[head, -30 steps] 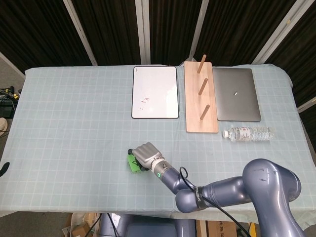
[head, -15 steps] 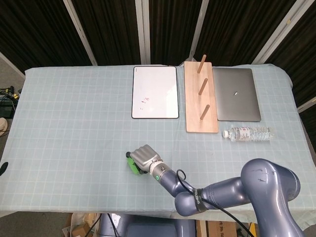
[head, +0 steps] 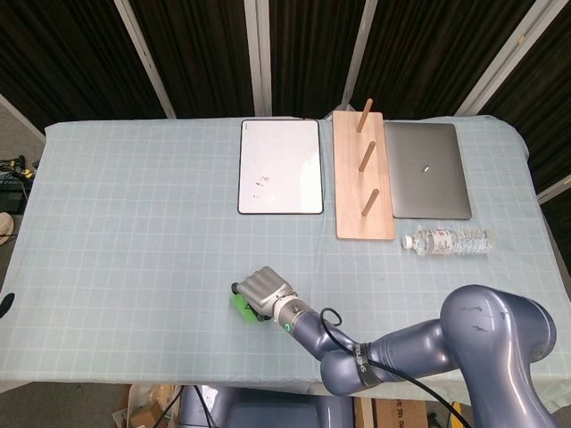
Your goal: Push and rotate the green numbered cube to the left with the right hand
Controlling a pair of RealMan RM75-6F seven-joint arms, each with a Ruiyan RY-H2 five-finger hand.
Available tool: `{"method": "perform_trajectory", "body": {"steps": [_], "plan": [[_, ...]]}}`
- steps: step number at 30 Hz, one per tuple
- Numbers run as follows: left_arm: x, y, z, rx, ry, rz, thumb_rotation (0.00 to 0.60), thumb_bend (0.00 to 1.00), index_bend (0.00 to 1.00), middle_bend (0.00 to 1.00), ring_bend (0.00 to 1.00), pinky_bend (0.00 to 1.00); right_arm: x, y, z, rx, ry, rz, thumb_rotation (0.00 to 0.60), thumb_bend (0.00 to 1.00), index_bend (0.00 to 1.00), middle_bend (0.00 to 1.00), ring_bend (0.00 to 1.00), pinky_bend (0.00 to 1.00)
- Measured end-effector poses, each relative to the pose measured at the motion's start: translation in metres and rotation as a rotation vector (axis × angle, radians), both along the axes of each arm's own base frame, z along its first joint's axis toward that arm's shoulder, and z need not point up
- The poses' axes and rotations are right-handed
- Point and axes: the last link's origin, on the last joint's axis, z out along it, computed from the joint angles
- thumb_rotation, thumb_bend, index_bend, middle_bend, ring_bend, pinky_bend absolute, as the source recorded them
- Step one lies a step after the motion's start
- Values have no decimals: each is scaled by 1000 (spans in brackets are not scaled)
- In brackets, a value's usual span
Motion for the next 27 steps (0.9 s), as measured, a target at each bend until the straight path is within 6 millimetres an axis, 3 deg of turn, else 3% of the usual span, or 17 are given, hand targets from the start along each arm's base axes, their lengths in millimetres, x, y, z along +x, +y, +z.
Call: {"method": "perform_trajectory", "body": {"steps": [27], "plan": [[-2,-1,6,12,-24,0,600,306,105,9,0,0,28,25,-6,5,-65,92,600,819,284,834,850,693]]}}
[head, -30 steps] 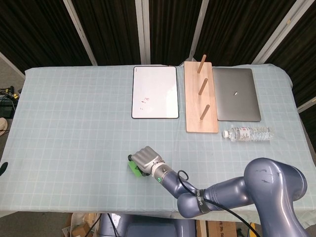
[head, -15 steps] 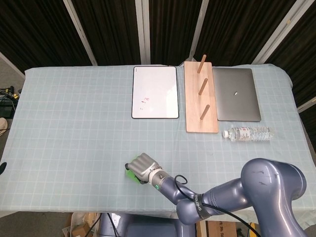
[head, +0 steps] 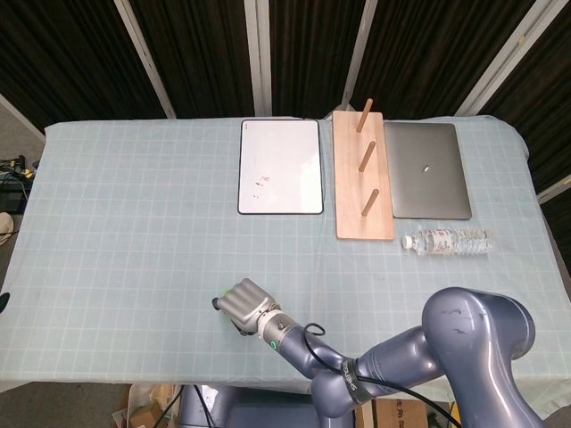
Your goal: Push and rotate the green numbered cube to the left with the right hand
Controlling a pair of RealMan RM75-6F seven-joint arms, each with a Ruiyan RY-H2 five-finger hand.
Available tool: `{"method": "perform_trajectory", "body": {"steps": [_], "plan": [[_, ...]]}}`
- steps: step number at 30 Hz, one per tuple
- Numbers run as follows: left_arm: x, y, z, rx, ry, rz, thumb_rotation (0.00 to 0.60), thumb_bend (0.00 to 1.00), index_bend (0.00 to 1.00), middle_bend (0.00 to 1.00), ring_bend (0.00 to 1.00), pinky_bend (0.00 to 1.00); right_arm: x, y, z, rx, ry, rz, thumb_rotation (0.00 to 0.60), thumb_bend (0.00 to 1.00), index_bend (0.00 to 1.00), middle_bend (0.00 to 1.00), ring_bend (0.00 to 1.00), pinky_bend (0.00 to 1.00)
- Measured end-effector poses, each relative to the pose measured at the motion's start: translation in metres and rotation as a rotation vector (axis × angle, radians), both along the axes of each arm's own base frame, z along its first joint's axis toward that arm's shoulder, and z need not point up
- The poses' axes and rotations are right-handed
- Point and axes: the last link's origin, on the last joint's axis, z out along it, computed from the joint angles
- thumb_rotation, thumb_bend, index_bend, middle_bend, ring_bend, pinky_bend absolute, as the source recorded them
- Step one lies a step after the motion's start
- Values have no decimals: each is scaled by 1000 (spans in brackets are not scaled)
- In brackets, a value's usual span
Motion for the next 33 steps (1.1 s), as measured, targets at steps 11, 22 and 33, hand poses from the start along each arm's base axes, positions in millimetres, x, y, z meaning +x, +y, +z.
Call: {"method": "perform_trajectory", "body": {"steps": [11,22,33], "plan": [[-1,-1,1,2,-3,3,600,306,106,8,0,0,7,-12,14,-71,-175,-72,600,750,234,579,624,559],[-1,-2,2,13,-7,3,600,306,105,8,0,0,-79,-78,72,-497,-255,-368,600,394,133,108,135,189],[0,-3,3,23,-6,8,600,306,105,8,0,0,-166,-65,140,-710,-283,-370,600,392,112,103,120,137]]}}
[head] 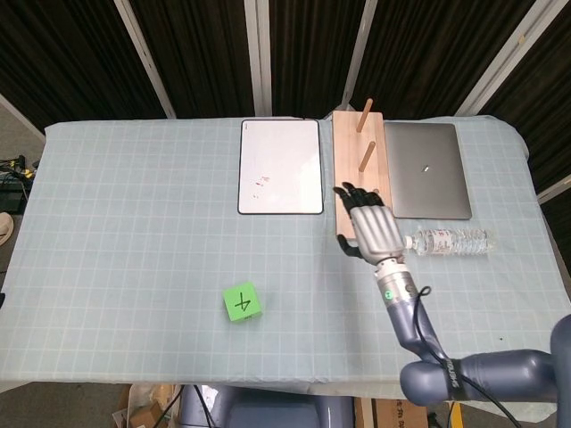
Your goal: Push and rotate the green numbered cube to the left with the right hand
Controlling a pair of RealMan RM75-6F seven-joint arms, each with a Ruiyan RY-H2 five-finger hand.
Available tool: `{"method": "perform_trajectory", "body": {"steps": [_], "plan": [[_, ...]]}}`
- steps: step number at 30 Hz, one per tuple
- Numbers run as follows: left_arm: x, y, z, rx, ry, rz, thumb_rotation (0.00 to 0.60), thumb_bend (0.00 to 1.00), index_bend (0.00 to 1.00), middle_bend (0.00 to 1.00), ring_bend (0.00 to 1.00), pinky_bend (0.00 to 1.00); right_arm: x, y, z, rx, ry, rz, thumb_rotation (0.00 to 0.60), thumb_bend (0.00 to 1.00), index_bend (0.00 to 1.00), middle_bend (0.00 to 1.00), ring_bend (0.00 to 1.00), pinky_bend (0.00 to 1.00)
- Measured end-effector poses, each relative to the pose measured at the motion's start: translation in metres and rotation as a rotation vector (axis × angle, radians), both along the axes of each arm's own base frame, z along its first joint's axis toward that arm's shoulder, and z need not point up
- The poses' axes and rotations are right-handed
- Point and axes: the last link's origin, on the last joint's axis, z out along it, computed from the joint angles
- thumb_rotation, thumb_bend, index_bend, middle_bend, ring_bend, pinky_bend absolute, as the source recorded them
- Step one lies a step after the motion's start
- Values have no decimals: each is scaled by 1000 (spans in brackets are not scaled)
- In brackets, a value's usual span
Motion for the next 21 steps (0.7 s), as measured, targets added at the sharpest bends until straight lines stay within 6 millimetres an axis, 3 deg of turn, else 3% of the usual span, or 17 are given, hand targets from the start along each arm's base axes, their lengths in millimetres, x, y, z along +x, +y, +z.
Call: {"method": "perform_trajectory", "body": {"steps": [4,12,15,21], "plan": [[1,-1,0,-2,0,-2,600,306,105,8,0,0,-46,30,29,-70,42,-26,600,391,111,102,113,137],[6,-3,-7,-25,20,-25,600,306,105,8,0,0,-128,112,57,-120,61,-12,600,391,111,92,71,82],[6,-4,-6,-17,21,-34,600,306,105,7,0,0,-151,144,65,-137,95,-2,600,392,111,89,71,70],[5,-4,-4,-11,25,-51,600,306,105,6,0,0,-173,172,71,-173,125,27,600,392,108,81,68,38]]}}
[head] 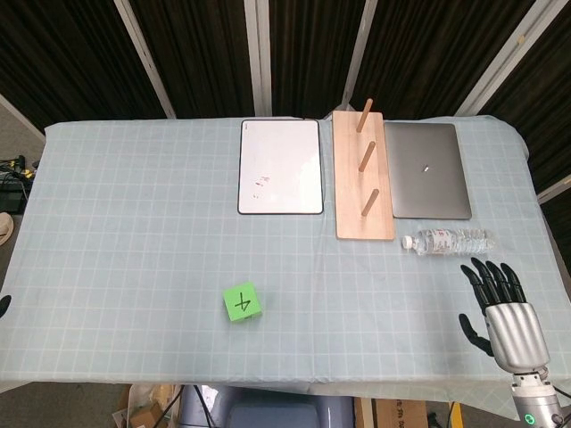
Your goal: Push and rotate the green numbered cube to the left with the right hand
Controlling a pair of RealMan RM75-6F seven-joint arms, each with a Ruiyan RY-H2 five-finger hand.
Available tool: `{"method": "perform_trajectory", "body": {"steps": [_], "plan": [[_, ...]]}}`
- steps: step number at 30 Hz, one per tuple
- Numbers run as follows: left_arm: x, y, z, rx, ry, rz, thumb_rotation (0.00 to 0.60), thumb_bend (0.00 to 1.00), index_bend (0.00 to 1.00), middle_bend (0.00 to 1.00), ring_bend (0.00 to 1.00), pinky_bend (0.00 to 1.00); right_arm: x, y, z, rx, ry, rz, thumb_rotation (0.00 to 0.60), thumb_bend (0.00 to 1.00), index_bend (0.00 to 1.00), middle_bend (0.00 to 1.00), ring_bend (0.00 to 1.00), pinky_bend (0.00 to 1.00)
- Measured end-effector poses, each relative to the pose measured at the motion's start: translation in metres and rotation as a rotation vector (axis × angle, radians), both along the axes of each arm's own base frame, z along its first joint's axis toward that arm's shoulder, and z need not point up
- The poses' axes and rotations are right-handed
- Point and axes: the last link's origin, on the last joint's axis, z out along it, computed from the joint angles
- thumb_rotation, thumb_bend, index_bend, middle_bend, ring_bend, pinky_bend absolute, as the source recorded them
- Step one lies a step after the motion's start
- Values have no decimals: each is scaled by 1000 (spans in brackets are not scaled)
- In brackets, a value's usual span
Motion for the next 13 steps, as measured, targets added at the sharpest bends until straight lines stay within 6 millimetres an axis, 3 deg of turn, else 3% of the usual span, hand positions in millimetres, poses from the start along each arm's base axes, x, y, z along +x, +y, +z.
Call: {"method": "perform_trajectory", "body": {"steps": [13], "plan": [[-2,5,-5,-47,37,21,600,306,104,6,0,0,-6,1,2,-52,28,-14,600,391,103,75,63,23]]}}
